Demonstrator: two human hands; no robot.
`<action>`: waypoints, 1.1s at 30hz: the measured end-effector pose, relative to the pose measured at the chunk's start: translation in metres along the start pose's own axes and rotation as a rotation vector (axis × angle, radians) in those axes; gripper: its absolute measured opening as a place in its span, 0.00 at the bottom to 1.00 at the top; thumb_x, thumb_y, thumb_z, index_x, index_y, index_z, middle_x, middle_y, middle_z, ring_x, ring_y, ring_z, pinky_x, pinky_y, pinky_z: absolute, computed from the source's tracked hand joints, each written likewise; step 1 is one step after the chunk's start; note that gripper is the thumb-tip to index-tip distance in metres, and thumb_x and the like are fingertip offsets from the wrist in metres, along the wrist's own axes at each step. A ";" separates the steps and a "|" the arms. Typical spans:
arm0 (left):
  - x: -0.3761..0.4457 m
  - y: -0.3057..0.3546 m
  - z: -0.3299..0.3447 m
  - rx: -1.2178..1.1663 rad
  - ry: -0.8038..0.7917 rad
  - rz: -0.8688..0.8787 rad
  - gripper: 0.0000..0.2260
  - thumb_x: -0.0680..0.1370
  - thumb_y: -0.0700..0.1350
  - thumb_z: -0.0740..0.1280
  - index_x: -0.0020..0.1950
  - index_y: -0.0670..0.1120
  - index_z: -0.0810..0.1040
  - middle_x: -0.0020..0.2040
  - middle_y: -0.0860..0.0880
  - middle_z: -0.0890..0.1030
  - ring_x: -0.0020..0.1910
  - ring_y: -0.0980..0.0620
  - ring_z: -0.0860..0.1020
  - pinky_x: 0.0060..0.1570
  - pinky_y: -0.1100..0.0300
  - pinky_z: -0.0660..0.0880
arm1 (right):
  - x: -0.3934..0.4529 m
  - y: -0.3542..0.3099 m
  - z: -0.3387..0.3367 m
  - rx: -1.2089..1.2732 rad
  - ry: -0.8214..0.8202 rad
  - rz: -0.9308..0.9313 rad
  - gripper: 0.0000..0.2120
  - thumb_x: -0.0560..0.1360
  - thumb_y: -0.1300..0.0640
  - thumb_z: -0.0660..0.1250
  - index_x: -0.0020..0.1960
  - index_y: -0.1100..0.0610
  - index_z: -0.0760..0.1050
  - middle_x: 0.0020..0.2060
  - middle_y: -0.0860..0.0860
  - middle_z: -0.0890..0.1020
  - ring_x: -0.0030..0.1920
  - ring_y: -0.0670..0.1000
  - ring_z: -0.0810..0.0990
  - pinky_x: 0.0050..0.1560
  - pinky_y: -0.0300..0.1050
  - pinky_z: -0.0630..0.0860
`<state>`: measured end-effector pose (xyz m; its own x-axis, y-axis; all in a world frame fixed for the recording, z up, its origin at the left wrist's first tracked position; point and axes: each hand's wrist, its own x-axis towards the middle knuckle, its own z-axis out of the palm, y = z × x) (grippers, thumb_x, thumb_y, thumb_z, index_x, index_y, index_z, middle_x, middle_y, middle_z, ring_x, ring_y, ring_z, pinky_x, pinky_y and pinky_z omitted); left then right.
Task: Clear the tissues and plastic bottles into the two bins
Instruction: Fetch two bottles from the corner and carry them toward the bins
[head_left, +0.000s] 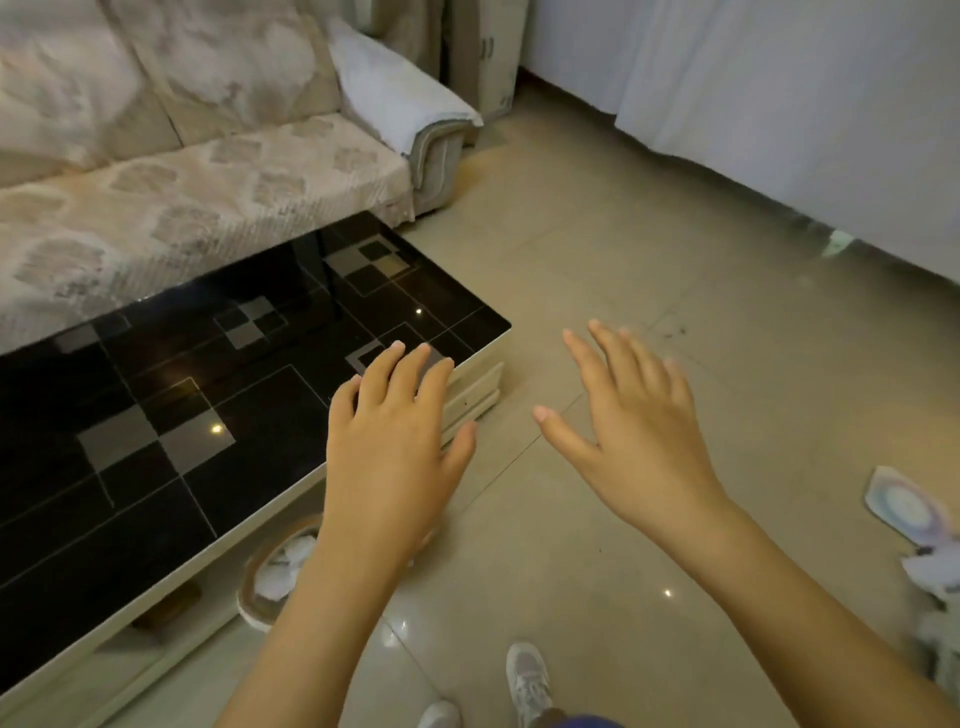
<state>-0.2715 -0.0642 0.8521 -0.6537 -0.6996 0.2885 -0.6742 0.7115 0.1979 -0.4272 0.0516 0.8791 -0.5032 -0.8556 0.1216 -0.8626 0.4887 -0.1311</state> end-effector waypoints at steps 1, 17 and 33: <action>0.001 0.005 -0.008 0.004 0.007 0.036 0.25 0.74 0.58 0.63 0.69 0.49 0.71 0.70 0.47 0.72 0.72 0.46 0.65 0.66 0.46 0.63 | -0.008 0.003 -0.008 0.035 0.006 0.040 0.34 0.76 0.33 0.47 0.77 0.46 0.46 0.78 0.50 0.52 0.77 0.53 0.47 0.73 0.58 0.48; 0.111 0.184 0.007 0.102 0.048 0.248 0.27 0.74 0.60 0.65 0.70 0.52 0.70 0.71 0.49 0.70 0.72 0.45 0.64 0.65 0.47 0.65 | 0.010 0.192 -0.063 0.185 0.083 0.340 0.35 0.76 0.34 0.54 0.77 0.46 0.47 0.78 0.49 0.48 0.76 0.51 0.45 0.73 0.58 0.50; 0.283 0.374 0.100 0.042 -0.014 0.244 0.26 0.74 0.62 0.62 0.69 0.52 0.71 0.71 0.50 0.71 0.73 0.47 0.64 0.64 0.47 0.66 | 0.119 0.421 -0.084 0.230 0.023 0.339 0.31 0.78 0.38 0.51 0.77 0.43 0.45 0.78 0.46 0.46 0.76 0.49 0.41 0.74 0.55 0.45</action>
<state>-0.7428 -0.0022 0.9139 -0.8035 -0.5084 0.3096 -0.5092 0.8564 0.0848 -0.8546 0.1697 0.9207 -0.7604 -0.6472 0.0548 -0.6144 0.6893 -0.3839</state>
